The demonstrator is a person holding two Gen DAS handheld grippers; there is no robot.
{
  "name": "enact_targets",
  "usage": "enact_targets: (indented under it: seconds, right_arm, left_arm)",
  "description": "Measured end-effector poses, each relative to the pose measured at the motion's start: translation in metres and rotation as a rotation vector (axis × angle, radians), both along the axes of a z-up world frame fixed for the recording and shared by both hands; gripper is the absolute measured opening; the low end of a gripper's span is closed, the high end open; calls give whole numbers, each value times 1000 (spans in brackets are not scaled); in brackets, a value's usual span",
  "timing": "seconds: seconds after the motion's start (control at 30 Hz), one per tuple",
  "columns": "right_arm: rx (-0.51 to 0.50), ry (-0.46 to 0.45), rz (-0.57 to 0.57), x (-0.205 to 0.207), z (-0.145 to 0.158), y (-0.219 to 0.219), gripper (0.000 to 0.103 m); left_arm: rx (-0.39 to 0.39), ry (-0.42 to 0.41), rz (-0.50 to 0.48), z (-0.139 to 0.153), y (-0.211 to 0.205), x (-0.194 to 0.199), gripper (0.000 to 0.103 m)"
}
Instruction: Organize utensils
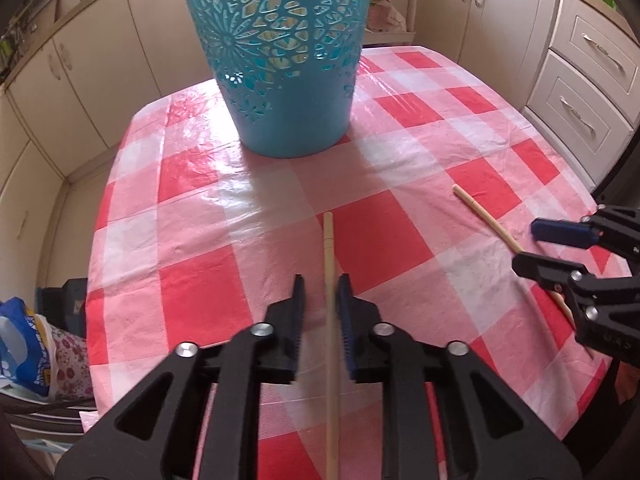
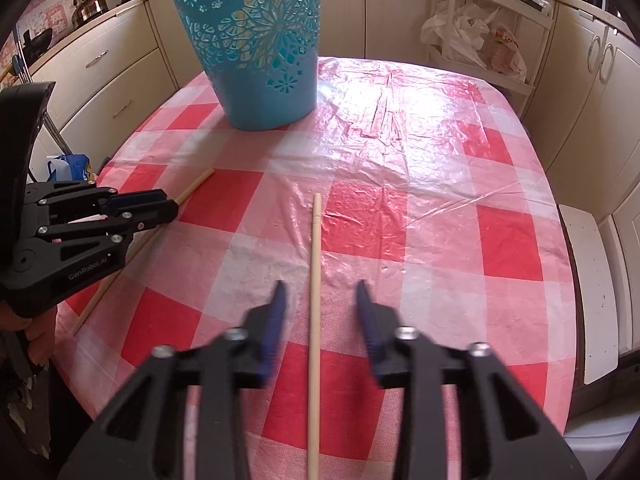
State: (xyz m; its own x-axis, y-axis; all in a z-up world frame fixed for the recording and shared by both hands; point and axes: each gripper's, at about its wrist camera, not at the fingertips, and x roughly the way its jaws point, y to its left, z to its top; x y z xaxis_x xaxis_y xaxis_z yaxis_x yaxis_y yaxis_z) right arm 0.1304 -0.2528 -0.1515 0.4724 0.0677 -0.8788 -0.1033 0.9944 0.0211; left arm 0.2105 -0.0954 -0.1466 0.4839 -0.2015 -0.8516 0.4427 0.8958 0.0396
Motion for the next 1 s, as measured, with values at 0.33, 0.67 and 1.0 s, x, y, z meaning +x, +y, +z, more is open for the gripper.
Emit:
enact_targets:
  seconds: [0.33,0.67,1.0]
  right_arm:
    - [-112,-38,56,-6,-5,24,6]
    - [59,-22,-21,-1,5,-1,6]
    - [-62,-2,18,-2,-2,9,7]
  left_arm:
    - [-26,-25,-5,0,6,-4,22]
    - [-12,-43,-61,1,-4,-14,5]
    - [-8,-59,-8,0,3,-9,32]
